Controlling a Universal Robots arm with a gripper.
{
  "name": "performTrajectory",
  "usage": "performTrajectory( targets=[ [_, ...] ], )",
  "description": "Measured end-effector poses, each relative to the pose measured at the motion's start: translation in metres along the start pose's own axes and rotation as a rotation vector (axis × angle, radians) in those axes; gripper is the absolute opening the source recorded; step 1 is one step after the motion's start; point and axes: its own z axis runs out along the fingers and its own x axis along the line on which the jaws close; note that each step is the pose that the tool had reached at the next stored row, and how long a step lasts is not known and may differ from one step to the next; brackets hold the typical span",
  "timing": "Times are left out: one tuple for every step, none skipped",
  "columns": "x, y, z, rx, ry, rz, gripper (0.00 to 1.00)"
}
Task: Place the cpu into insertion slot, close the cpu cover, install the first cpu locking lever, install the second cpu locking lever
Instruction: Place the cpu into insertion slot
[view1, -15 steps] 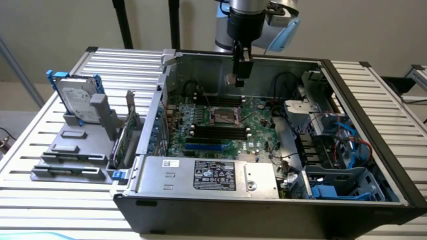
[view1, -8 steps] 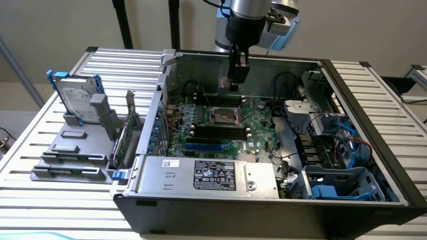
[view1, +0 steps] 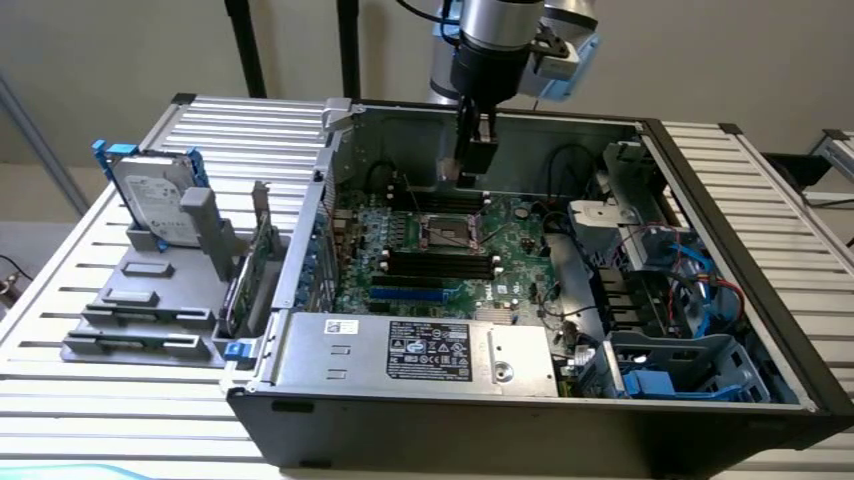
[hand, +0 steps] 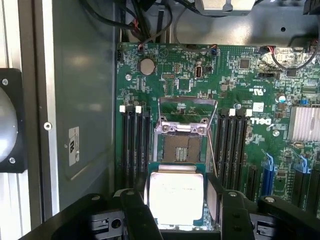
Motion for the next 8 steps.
performTrajectory(
  targets=[
    [-0.0010,0.0001,0.0013,0.0000,0.0030,-0.001,0.55],
    [-0.0021,0.0001,0.0023,0.0000,0.0063,-0.002,0.55],
    [-0.0033,0.0001,0.0035,0.0000,0.0100,-0.003,0.55],
    [-0.0045,0.0001,0.0046,0.0000,0.0138,-0.004,0.55],
    [-0.0057,0.0002,0.0056,-0.0001,0.0180,-0.005,0.55],
    [-0.0068,0.0002,0.0065,-0.0002,0.0223,-0.005,0.55],
    [-0.0080,0.0002,0.0076,-0.0003,0.0269,-0.006,0.55],
    [-0.0090,0.0003,0.0085,-0.0004,0.0310,-0.007,0.55]
  ],
)
